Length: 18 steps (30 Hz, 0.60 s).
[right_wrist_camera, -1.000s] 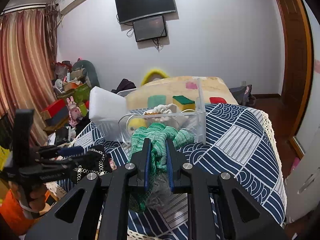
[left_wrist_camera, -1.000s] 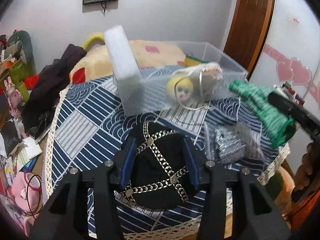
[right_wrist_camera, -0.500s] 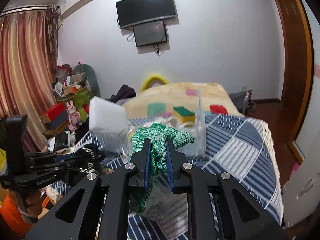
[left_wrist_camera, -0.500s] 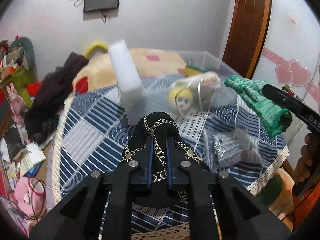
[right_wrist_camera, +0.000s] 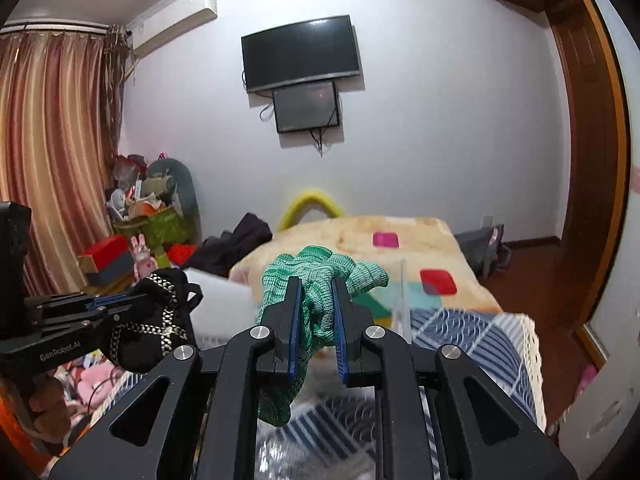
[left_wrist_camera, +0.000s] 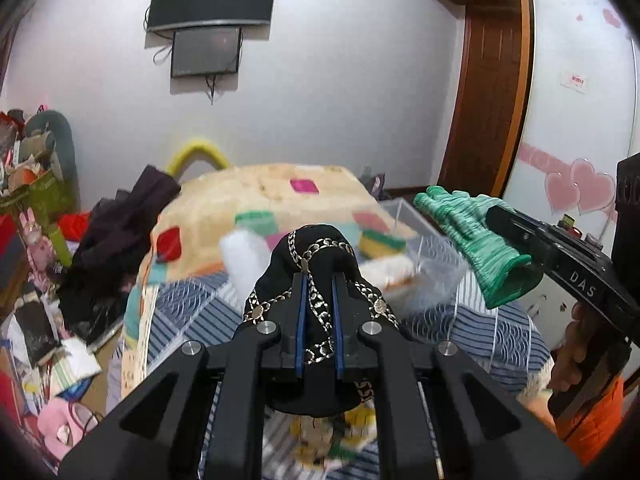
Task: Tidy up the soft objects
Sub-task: 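Carry the glove over the box with the right tool while the left tool lifts the goggles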
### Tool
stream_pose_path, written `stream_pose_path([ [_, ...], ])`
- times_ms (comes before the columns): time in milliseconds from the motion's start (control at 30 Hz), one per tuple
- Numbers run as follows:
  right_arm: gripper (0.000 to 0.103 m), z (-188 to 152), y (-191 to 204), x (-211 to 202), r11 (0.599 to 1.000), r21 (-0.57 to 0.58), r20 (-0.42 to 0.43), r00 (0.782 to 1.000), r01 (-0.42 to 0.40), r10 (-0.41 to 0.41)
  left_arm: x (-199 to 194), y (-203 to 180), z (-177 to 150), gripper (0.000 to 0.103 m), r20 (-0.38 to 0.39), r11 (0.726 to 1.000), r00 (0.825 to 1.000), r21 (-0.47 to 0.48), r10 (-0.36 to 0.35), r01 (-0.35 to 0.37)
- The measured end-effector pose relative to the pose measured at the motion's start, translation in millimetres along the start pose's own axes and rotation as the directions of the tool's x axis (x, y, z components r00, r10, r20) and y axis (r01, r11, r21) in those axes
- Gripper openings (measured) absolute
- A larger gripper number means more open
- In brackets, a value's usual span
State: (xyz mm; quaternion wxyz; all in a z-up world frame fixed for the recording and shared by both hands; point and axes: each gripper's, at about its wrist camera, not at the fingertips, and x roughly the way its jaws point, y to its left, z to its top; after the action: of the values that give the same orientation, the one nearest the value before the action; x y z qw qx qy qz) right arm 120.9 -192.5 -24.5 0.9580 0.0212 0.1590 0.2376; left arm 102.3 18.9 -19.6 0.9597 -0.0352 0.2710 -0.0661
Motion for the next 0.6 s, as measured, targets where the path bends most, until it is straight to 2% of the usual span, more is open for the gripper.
stream_pose_path([
  [200, 0.013, 8.1, -1.2, 20.0, 1.0, -0.014, 0.008, 1.0, 0.019, -0.019, 20.8, -9.4, 27.3, 0.01, 0.028, 1.0, 1.0, 0.021, 0.01, -0.01],
  [367, 0.013, 3.4, -2.4, 44.5, 0.998, -0.042, -0.034, 0.999, 0.037, -0.038, 47.5, -16.2, 36.9, 0.01, 0.032, 0.999, 0.999, 0.037, 0.013, -0.015],
  [500, 0.013, -6.4, -9.3, 62.2, 0.999, -0.036, -0.091, 0.995, 0.031, -0.035, 73.1, -16.1, 42.2, 0.01, 0.006, 0.999, 1.0, 0.03, 0.029, -0.029],
  [600, 0.013, -16.6, -9.9, 74.1, 0.997, -0.054, -0.133, 0.99, 0.049, -0.056, 98.0, -9.3, 40.7, 0.01, -0.044, 1.0, 0.999, 0.01, 0.024, -0.024],
])
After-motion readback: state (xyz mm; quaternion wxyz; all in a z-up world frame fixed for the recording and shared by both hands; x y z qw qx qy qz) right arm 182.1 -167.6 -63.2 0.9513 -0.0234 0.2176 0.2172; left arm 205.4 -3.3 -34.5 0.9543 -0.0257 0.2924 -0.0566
